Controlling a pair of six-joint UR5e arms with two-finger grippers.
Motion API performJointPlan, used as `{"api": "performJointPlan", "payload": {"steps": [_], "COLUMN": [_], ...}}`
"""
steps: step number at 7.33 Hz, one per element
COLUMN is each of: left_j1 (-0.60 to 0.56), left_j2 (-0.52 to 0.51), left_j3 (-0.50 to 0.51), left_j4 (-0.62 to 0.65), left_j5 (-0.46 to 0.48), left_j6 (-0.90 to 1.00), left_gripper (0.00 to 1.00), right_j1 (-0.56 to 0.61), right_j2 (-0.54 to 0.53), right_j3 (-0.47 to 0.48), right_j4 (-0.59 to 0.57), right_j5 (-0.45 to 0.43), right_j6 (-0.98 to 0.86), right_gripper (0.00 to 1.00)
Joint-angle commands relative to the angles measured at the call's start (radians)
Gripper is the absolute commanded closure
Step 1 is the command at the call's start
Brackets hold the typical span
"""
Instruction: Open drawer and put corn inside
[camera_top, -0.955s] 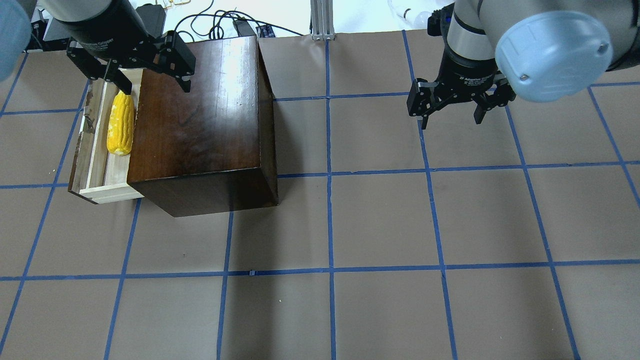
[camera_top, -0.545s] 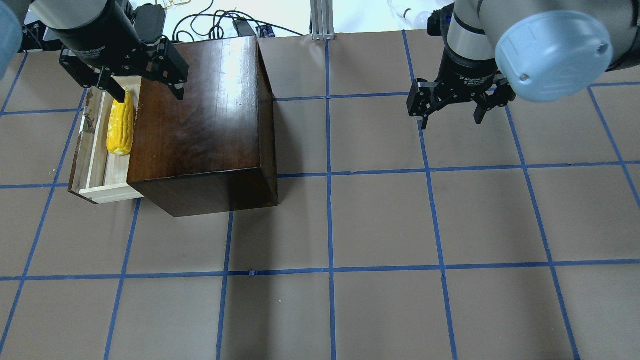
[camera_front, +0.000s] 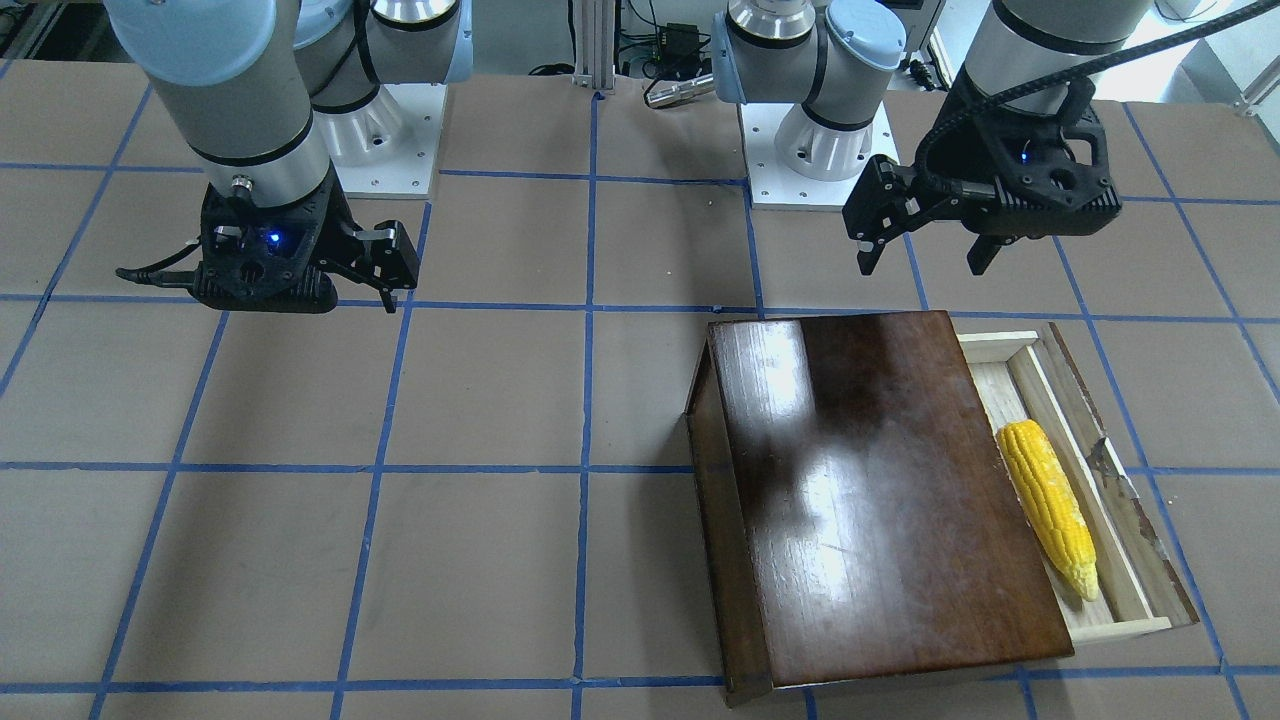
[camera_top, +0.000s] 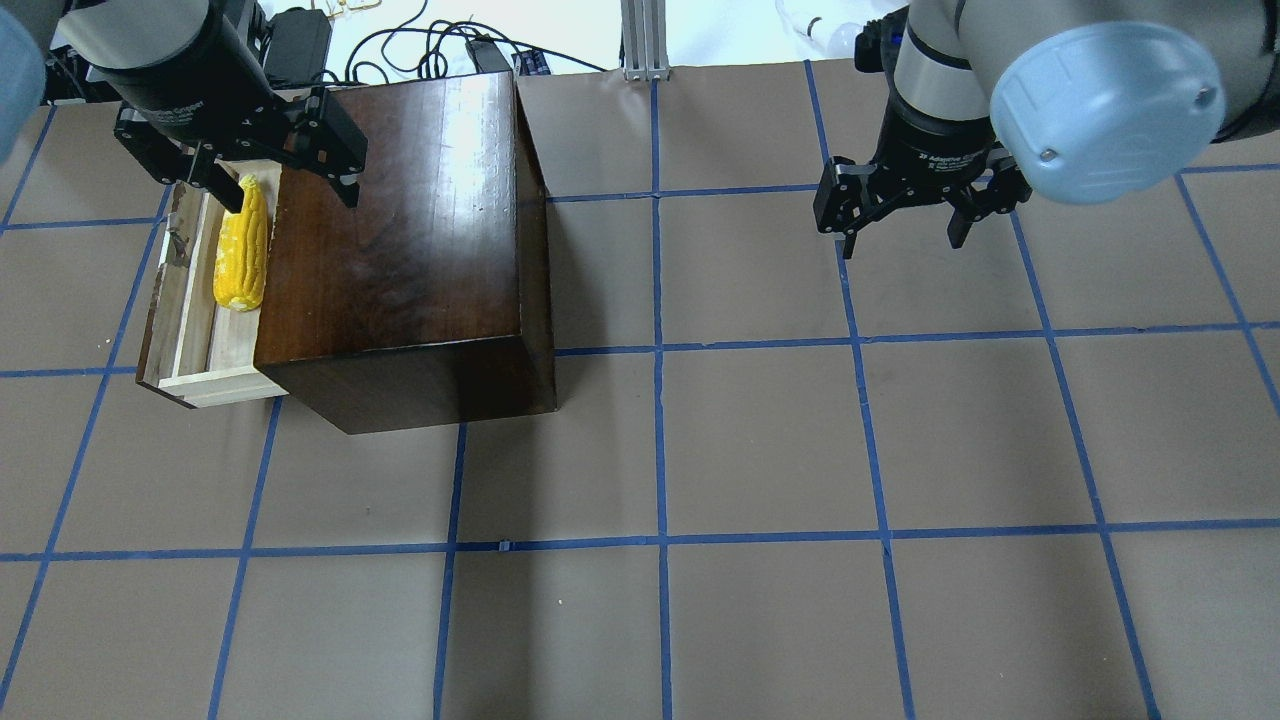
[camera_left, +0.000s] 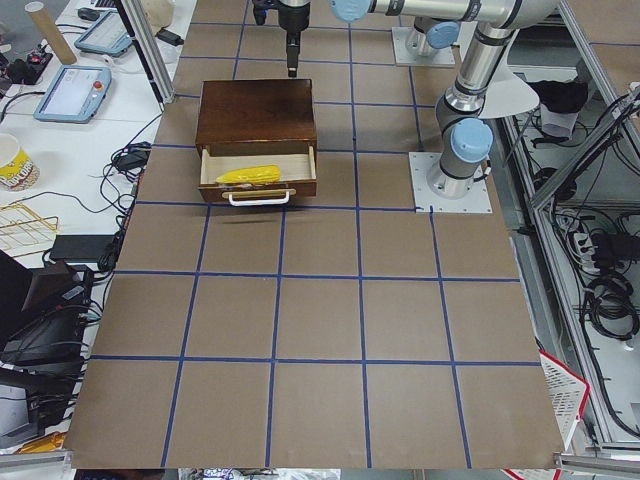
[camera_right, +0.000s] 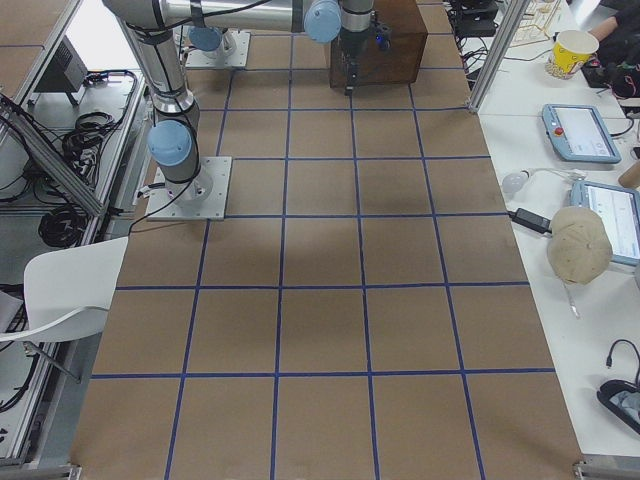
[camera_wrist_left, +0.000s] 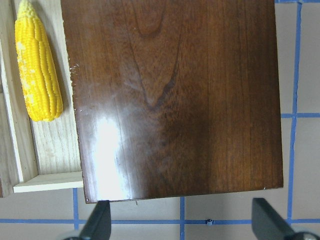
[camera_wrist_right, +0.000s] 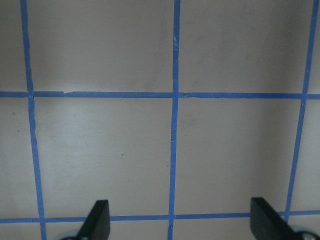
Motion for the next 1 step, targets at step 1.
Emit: {"api": "performJointPlan", "payload": {"steps": [1], "left_j1": [0.002], "left_j2": [-0.013], "left_j3": [0.005], "left_j4": [0.001], "left_j5": [-0.011], "left_j6": [-0.003], "left_gripper": [0.00], "right_j1": [0.000], "right_j2": [0.000], "right_j3": [0.000], "right_j4": [0.000], "right_j5": [0.000], "right_j6": [0.000], "right_gripper": [0.00]}}
